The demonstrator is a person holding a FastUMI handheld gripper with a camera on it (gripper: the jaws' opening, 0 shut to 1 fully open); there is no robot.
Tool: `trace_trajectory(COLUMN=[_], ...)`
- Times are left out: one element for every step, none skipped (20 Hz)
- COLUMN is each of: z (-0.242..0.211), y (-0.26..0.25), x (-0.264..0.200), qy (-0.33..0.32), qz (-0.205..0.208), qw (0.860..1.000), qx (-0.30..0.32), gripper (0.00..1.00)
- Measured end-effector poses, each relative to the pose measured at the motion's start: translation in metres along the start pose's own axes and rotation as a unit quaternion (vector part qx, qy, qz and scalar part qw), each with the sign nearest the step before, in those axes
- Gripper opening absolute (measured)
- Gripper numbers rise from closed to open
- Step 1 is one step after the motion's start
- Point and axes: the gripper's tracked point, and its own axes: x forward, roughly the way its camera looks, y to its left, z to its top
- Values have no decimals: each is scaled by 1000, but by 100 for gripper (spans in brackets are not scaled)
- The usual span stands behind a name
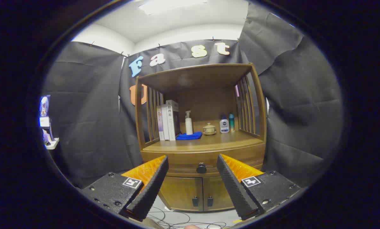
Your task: Pull open the drawer, take out the items inside it, and place them on the countertop above the cabinet.
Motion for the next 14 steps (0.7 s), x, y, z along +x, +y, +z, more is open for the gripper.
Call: trace_trajectory(z=[-3,-5,-7,-8,-11,-10,-12,-12,-14,-15,-17,-17,-19,-19], y=[2,3,4,5,4,4,5,5,4,3,1,0,0,-1], x=[0,-1,-3,-4,-4,-4,-4,-3,-1,0,2,3,5,8], qy=[1,2,2,5,7,7,7,7,8,11,13,14,15,15], qz=[-4,-4,-4,-4,-4,-2,-3,-4,-6,-8,-10,-10,-12,-13], qw=[1000,1000,1000,1000,1000,1000,1000,1000,1000,1000,1000,1000,1000,1000], qx=[-4,-7,-10,-11,-9,-7,-6,-5,-4,-3,-1,1,2,2], gripper=[99,99,99,99,99,99,99,99,99,99,99,99,99,99])
